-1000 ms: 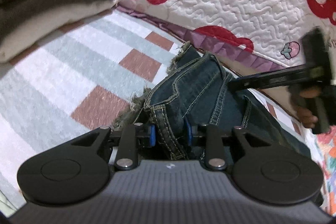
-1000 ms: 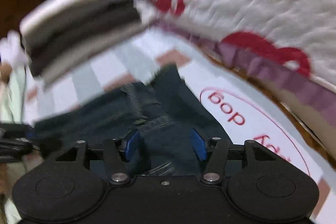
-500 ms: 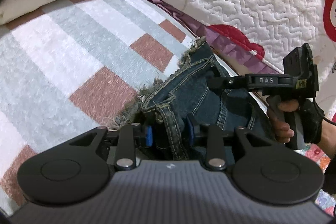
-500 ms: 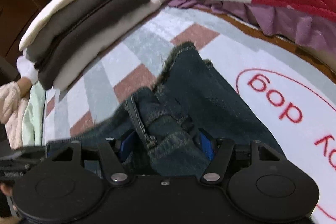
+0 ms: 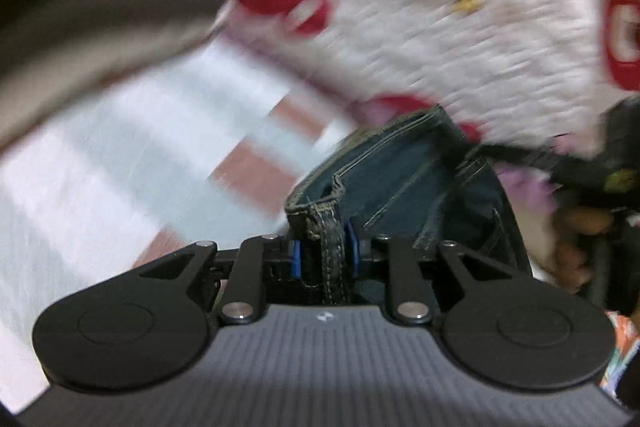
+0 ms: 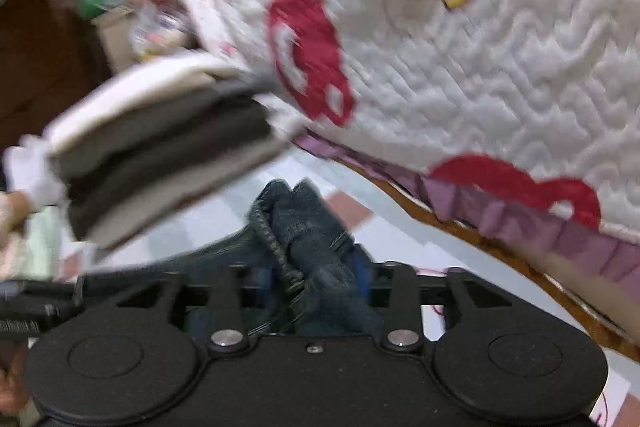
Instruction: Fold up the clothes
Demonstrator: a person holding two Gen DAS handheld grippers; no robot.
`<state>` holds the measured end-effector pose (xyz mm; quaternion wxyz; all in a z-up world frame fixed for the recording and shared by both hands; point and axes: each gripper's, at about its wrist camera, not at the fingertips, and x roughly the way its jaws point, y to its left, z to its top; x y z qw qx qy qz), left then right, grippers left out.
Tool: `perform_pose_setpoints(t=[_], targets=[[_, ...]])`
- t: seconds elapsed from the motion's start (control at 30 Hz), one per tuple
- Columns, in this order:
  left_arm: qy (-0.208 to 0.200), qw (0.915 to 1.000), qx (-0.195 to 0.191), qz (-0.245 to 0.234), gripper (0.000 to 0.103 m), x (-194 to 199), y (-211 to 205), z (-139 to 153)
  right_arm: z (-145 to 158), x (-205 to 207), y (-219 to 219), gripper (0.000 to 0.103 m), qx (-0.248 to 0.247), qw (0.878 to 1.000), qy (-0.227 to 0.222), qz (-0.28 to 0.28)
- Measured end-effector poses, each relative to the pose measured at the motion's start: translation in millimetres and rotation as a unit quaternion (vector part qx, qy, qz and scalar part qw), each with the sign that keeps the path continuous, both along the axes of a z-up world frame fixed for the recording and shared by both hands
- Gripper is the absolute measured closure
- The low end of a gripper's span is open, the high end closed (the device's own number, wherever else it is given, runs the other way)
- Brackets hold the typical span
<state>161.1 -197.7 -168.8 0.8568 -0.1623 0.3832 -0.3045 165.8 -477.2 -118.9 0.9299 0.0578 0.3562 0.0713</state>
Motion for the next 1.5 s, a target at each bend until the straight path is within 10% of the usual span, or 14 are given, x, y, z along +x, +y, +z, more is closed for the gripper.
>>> perform_pose_setpoints(t=[0.23,0.5,0.6,0.93,1.2,1.37,1.5], targets=[[-0.015,0.9997,0.0,0.018,0.068,-9.7,9.5,8.3,13.7,-77.7,-24.3,0.048,0.067,0.991,-0.02,-0.116],[-0.041,0.9991,0.005,0.009,0.068,-24.0,4.2,19.7,-17.6,-233.5,-56.5,0.048,-0.014,0.976,0.035,-0.215],[-0.045,0.9972,0.003,-0.059,0.068,-40.8,-31.1,21.4,-21.4,-276.0,-76.8,0.072,0.009,0.96,0.035,-0.277],[-0.053,0.9652,0.06,-0.249,0.065,-108.6,-125.4,-8.1,-35.6,-421.2,-139.2,0.049,0.105,0.875,0.021,-0.472],[-0.082,0.9603,0.097,-0.248,0.066,-125.0,-125.6,-14.6,-88.8,-476.8,-115.2,0.049,0.302,0.842,0.01,-0.447],[-0.107,0.9419,0.078,-0.309,0.064,-150.8,-134.9,-6.6,-115.3,-478.0,-110.4,0.047,0.396,0.804,-0.025,-0.443],[-0.099,0.9206,0.139,-0.351,0.063,-172.3,-158.3,-25.6,-116.5,-464.9,-103.5,0.041,0.404,0.81,-0.028,-0.424]])
